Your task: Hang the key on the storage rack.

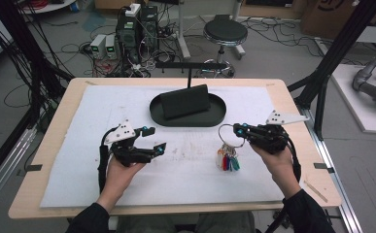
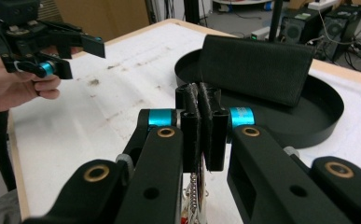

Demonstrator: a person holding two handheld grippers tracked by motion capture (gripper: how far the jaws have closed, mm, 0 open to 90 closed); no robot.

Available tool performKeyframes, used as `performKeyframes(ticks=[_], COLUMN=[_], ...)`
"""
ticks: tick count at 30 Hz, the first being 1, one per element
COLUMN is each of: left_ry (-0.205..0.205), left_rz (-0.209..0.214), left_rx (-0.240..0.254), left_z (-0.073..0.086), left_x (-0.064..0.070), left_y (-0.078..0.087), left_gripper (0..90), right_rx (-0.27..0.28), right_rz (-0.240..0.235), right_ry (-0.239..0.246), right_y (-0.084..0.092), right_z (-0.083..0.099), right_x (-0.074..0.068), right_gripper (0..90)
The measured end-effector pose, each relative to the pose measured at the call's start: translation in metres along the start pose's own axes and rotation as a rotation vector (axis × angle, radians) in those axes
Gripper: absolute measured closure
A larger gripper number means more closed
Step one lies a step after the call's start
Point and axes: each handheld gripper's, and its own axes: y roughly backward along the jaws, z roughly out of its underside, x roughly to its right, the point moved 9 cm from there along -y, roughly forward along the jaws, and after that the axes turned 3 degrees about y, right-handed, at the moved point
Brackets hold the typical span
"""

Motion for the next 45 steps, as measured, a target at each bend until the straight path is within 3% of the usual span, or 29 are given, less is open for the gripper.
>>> performKeyframes(ticks=[12, 16, 20, 29, 39, 45], left_ry=[-0.061, -0.067, -0.071, -0.056, -0.07, -0.092], left_rz=[0.051, 0.087, 0.126, 0.202, 0.23, 0.236], left_rx=[0.034, 0.056, 0.038, 0.06, 0.06, 0.046], left_z=[-0.024, -0.031, -0.032, -0.036, -0.035, -0.033], left_x=[0.013, 0.022, 0.031, 0.045, 0.052, 0.056], left_y=[-0.023, -0.033, -0.046, -0.062, -0.069, -0.072], left_gripper=[23.3, 23.2, 23.3, 31.6, 43.4, 46.0], right_rx=[0.027, 0.04, 0.053, 0.06, 0.066, 0.067], right_rz=[-0.054, -0.075, -0.107, -0.17, -0.224, -0.25], right_ry=[0.032, 0.04, 0.053, 0.083, 0.09, 0.104], right_y=[-0.007, -0.009, -0.011, -0.015, -0.016, -0.019], right_z=[-0.02, -0.026, -0.031, -0.036, -0.036, -0.036], right_x=[-0.011, -0.017, -0.024, -0.04, -0.052, -0.058], right_gripper=[87.8, 87.8, 87.9, 87.8, 87.8, 87.8])
